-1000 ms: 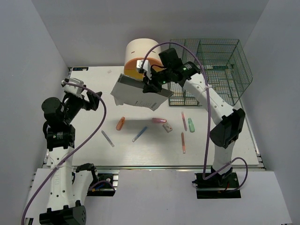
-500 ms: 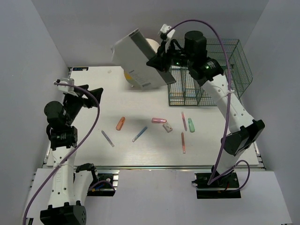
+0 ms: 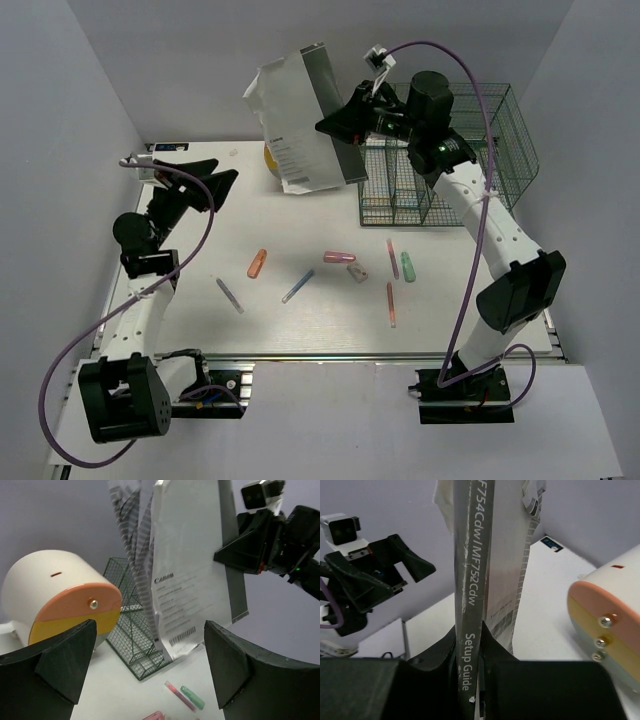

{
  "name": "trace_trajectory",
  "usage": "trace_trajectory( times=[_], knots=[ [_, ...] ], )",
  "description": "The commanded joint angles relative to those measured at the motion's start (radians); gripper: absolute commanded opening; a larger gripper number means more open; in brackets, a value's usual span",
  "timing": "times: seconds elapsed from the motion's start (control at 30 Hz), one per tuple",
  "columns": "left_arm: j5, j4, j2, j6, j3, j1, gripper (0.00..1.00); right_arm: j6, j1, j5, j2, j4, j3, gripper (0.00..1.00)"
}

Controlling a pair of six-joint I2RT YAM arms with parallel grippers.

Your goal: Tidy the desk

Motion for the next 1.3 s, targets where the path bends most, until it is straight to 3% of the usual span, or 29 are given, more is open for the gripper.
trace_trajectory(
  times=[0.0,0.47,0.73,1.0,1.27],
  knots=[
    [0.032,0.117,0.031,-0.049,0.068,-0.021,0.98,0.155,0.003,-0.067,-0.058,0.258,-0.007,0.00],
    [0.084,0.217,0.200,-0.139,0.131,-0.099,0.98,0.342,0.012,-0.202,-0.052,0.453,-0.075,0.00],
    [0.081,0.424,0.277,-0.317,0.165,-0.128,0.98,0.297,0.012,-0.222,-0.090,0.479,-0.154,0.00],
    [0.134,0.355,0.318,-0.309,0.176,-0.148,0.98,0.251,0.012,-0.307,-0.130,0.626,-0.265,0.00],
    [0.135,0.356,0.346,-0.314,0.167,-0.158,0.98,0.188,0.012,-0.331,-0.141,0.628,-0.265,0.00]
  ],
)
